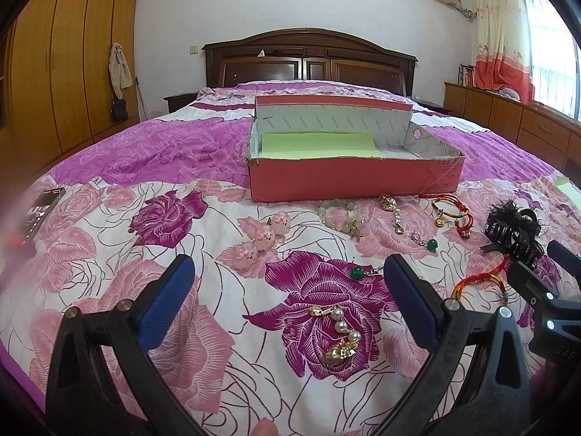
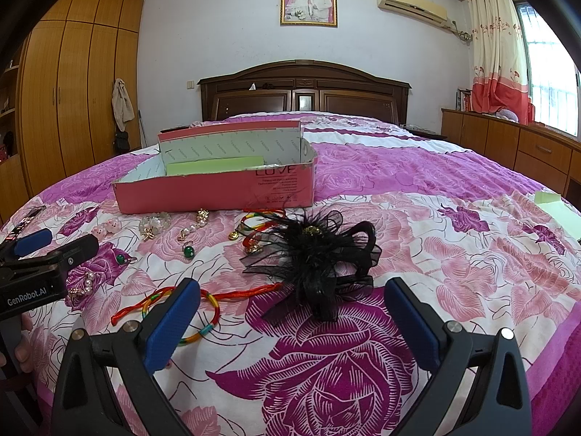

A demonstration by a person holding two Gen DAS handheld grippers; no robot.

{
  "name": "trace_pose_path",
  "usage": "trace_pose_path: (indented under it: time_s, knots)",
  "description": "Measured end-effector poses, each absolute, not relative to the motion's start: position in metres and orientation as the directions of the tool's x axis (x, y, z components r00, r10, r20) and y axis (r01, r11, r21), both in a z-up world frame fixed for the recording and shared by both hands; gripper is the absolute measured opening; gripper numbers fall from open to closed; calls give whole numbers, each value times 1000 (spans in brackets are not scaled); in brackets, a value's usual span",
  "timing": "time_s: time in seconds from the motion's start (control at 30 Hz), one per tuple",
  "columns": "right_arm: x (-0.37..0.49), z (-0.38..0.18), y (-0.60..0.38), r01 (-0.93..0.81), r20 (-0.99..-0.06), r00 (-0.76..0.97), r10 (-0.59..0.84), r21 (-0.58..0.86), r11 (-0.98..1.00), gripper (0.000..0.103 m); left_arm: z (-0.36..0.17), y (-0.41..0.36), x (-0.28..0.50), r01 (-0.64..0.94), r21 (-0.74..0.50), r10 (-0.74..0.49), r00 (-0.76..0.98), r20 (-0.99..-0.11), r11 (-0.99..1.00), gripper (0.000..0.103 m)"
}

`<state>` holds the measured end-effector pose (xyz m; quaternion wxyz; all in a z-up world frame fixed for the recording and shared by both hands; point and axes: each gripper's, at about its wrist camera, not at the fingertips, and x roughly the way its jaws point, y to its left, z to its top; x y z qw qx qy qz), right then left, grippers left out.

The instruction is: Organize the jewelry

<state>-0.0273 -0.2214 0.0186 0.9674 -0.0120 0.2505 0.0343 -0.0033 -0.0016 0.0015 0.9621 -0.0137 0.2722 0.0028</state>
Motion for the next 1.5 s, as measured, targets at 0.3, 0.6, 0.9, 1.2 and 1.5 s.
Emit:
trace_pose_path:
  time_s: [0.3,0.6,0.9,1.2,1.5]
  knots:
    - [-27,18,-221,-72,-485,872,60,-7,997,103,2,-2,-4,-13,-25,-2,853,-523,1000,97]
    - [-27,18,-221,-72,-485,872,60,-7,997,103,1,-2,-4,-13,-25,-2,853,-522,1000,97]
    - [-27,18,-221,-72,-485,872,59,-8,997,103,1,-2,-4,-13,-25,-2,854,-521,1000,97]
    - [-28,19,-221,-72,-485,873,59,-8,997,103,1,-2,-4,-13,-25,-2,854,-520,1000,97]
    - [-30,21,-222,-67,-482,874,62,7,998,103,10,-1,-4,-5,-28,-10,849,-528,1000,97]
